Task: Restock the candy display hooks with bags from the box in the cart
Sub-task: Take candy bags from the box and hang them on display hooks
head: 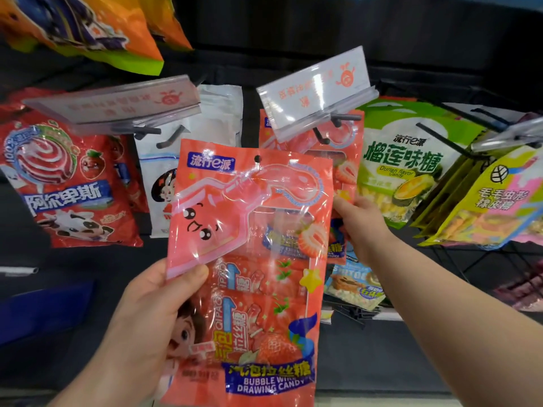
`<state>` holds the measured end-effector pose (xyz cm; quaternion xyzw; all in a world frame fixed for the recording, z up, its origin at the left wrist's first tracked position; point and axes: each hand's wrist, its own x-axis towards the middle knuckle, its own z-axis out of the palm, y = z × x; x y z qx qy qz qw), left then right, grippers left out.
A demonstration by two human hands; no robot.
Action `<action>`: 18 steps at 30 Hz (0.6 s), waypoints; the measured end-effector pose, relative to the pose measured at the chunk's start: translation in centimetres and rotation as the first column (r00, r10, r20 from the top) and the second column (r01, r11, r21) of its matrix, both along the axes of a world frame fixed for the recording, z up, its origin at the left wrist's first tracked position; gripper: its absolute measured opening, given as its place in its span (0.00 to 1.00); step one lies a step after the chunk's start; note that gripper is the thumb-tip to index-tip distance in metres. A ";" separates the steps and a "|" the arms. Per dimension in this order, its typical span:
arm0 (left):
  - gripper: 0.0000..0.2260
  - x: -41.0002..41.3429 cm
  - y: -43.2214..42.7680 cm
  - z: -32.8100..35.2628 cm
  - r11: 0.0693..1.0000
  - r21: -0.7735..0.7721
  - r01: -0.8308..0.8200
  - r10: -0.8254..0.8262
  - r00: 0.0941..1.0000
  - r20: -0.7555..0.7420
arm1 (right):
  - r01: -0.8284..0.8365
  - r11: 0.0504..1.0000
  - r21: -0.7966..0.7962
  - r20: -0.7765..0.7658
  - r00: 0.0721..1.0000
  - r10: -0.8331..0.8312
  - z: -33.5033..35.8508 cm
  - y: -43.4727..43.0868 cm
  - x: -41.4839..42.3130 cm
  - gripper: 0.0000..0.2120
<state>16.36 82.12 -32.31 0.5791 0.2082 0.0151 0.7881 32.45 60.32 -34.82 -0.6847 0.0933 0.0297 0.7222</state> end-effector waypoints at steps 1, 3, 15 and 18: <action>0.10 0.0 -0.1 0.0 1.000 0.006 0.000 0.000 1.000 -0.003 | 0.008 0.999 -0.047 0.016 1.000 -0.007 -0.1 -0.1 0.2 0.08; 0.08 -0.2 -0.3 0.0 1.000 0.002 0.000 0.000 1.000 -0.008 | 0.058 0.982 -0.180 0.042 0.998 -0.051 0.1 -0.3 -0.2 0.19; 0.08 0.2 -4.3 0.4 0.995 -0.029 0.093 -0.093 0.996 -0.005 | -0.143 0.988 0.061 0.098 0.986 0.137 2.0 -2.1 -15.1 0.30; 0.08 0.5 -5.2 0.7 0.992 -0.036 0.121 -0.121 0.993 0.002 | -0.066 0.991 0.113 0.126 0.991 0.051 2.4 -2.8 -15.2 0.07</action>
